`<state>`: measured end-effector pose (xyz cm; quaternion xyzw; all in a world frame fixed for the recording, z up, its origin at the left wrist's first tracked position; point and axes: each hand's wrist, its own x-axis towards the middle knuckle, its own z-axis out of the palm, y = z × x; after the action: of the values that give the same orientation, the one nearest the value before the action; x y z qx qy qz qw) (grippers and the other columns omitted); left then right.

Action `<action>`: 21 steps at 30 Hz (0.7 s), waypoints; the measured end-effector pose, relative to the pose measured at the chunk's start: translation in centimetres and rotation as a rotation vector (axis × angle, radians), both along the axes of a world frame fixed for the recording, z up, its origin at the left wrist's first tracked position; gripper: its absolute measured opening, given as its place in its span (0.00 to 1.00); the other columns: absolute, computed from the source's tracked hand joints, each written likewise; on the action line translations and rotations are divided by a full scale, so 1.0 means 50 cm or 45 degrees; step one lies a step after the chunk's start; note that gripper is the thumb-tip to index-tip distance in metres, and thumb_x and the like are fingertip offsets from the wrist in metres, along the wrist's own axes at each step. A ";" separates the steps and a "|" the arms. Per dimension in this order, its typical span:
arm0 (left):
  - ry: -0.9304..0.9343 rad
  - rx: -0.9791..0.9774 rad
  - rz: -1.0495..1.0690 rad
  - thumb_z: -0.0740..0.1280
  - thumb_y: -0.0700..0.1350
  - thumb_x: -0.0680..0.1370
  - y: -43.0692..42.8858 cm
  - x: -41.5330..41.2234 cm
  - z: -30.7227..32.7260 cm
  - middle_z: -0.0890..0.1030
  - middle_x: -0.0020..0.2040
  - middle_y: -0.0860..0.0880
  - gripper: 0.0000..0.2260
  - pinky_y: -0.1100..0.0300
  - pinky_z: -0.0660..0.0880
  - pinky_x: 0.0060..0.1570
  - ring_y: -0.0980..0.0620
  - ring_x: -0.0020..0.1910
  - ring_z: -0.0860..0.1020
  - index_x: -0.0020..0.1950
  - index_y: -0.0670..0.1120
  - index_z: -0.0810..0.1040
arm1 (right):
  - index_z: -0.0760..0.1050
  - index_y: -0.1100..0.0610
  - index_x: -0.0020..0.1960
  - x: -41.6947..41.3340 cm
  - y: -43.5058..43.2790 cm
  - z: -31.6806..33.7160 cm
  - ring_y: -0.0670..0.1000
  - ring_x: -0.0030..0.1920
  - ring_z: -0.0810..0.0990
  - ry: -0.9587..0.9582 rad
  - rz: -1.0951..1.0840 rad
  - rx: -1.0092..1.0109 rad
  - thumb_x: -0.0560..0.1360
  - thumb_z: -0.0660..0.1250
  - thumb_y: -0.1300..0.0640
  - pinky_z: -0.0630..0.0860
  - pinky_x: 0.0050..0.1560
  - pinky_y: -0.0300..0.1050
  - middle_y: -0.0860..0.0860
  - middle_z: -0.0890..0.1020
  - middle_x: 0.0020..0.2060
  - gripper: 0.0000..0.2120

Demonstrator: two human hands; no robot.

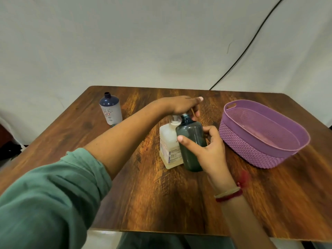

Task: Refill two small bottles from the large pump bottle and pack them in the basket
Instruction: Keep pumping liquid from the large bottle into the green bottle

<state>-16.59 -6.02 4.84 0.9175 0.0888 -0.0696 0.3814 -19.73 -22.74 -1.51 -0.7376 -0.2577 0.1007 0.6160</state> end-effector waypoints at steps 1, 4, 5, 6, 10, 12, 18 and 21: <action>-0.007 -0.005 -0.005 0.43 0.56 0.83 0.000 0.002 0.004 0.80 0.41 0.48 0.26 0.53 0.71 0.56 0.50 0.45 0.78 0.48 0.43 0.77 | 0.70 0.49 0.49 0.000 -0.001 0.003 0.40 0.48 0.76 -0.001 0.003 0.008 0.58 0.77 0.42 0.71 0.42 0.37 0.42 0.77 0.47 0.26; -0.018 0.000 0.000 0.42 0.57 0.83 -0.002 0.002 0.004 0.81 0.45 0.47 0.28 0.52 0.70 0.59 0.49 0.47 0.79 0.51 0.43 0.78 | 0.70 0.48 0.48 -0.002 -0.001 0.005 0.40 0.48 0.76 -0.025 -0.003 -0.001 0.56 0.76 0.40 0.71 0.42 0.37 0.42 0.77 0.47 0.27; -0.014 -0.013 0.014 0.42 0.57 0.83 -0.001 0.001 -0.003 0.81 0.45 0.47 0.29 0.51 0.69 0.61 0.48 0.49 0.78 0.50 0.44 0.78 | 0.70 0.48 0.48 -0.002 0.001 0.001 0.41 0.48 0.76 -0.028 -0.012 -0.007 0.56 0.76 0.40 0.72 0.43 0.37 0.43 0.77 0.47 0.26; 0.001 -0.020 0.038 0.42 0.57 0.83 0.001 0.000 -0.010 0.81 0.44 0.48 0.29 0.49 0.68 0.63 0.48 0.50 0.78 0.49 0.45 0.79 | 0.70 0.48 0.48 -0.001 0.002 -0.003 0.41 0.49 0.76 -0.027 -0.018 -0.017 0.55 0.76 0.39 0.72 0.44 0.38 0.43 0.77 0.47 0.27; 0.096 0.044 0.088 0.43 0.58 0.83 0.000 -0.006 -0.020 0.78 0.46 0.51 0.28 0.44 0.68 0.64 0.47 0.55 0.74 0.47 0.48 0.80 | 0.70 0.49 0.48 -0.001 0.002 -0.014 0.42 0.49 0.76 -0.014 -0.019 -0.039 0.56 0.77 0.40 0.73 0.46 0.39 0.43 0.77 0.47 0.27; 0.137 0.075 0.062 0.42 0.58 0.83 -0.008 -0.006 -0.004 0.78 0.49 0.49 0.28 0.49 0.73 0.54 0.48 0.55 0.74 0.50 0.47 0.79 | 0.70 0.50 0.48 -0.001 -0.002 -0.006 0.39 0.46 0.76 -0.023 -0.017 -0.017 0.59 0.78 0.44 0.70 0.41 0.33 0.41 0.77 0.45 0.25; 0.092 0.091 0.015 0.42 0.57 0.83 0.001 0.006 0.001 0.80 0.45 0.49 0.28 0.52 0.69 0.58 0.48 0.51 0.77 0.49 0.45 0.79 | 0.70 0.47 0.47 -0.001 -0.001 0.004 0.39 0.47 0.76 -0.039 -0.015 -0.007 0.53 0.74 0.37 0.72 0.43 0.36 0.42 0.77 0.46 0.28; 0.106 0.115 0.061 0.43 0.54 0.84 0.004 0.010 -0.019 0.78 0.40 0.52 0.27 0.56 0.66 0.51 0.54 0.43 0.75 0.45 0.44 0.78 | 0.69 0.46 0.46 -0.001 0.001 -0.007 0.41 0.48 0.76 -0.036 -0.016 -0.044 0.52 0.74 0.36 0.73 0.45 0.39 0.42 0.77 0.46 0.28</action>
<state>-16.07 -5.84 3.88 0.9277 0.1298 -0.0946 0.3371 -19.77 -22.70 -1.84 -0.7511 -0.2600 0.0908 0.6000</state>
